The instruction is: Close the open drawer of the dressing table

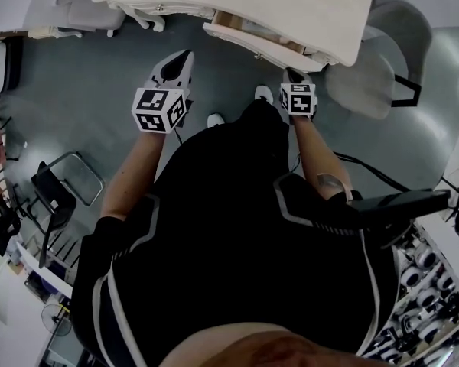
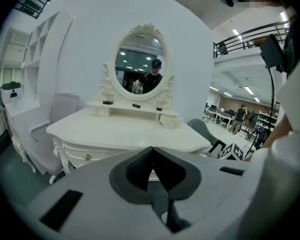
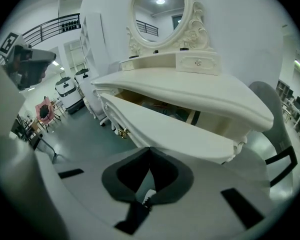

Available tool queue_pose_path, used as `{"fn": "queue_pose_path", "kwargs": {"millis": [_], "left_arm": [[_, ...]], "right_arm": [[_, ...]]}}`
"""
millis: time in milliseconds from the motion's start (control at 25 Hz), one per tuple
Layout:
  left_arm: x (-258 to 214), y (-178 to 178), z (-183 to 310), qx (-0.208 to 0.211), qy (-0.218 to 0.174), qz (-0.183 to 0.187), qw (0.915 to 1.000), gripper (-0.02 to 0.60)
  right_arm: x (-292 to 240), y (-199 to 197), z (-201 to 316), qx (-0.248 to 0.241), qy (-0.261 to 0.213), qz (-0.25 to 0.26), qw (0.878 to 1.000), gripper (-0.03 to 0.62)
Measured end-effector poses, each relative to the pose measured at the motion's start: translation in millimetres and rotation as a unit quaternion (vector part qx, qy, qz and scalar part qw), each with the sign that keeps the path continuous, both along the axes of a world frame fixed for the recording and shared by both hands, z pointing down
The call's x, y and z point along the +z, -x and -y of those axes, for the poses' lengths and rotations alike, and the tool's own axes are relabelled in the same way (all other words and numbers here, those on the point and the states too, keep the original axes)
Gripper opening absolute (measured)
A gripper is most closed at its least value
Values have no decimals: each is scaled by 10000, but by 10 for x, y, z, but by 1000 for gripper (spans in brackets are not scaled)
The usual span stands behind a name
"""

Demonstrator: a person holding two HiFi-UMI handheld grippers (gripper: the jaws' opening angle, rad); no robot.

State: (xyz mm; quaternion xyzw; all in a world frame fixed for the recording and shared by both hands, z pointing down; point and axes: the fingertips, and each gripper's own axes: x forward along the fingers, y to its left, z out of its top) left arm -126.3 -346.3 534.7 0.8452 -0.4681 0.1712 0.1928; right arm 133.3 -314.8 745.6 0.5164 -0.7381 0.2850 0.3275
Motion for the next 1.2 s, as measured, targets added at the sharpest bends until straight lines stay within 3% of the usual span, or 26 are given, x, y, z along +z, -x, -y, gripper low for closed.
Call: {"fn": "queue_pose_path", "kwargs": {"millis": [560,1200], "left_arm": [[-292,40,132,-364,-173,-86,9991,0],[-377,-166,385,-450,-216,-4,9988,0]], "right_arm": [[-98,-39,381,28,-457,42,9989,5],[-28,-258,811,252,-888,51,9957,5]]}}
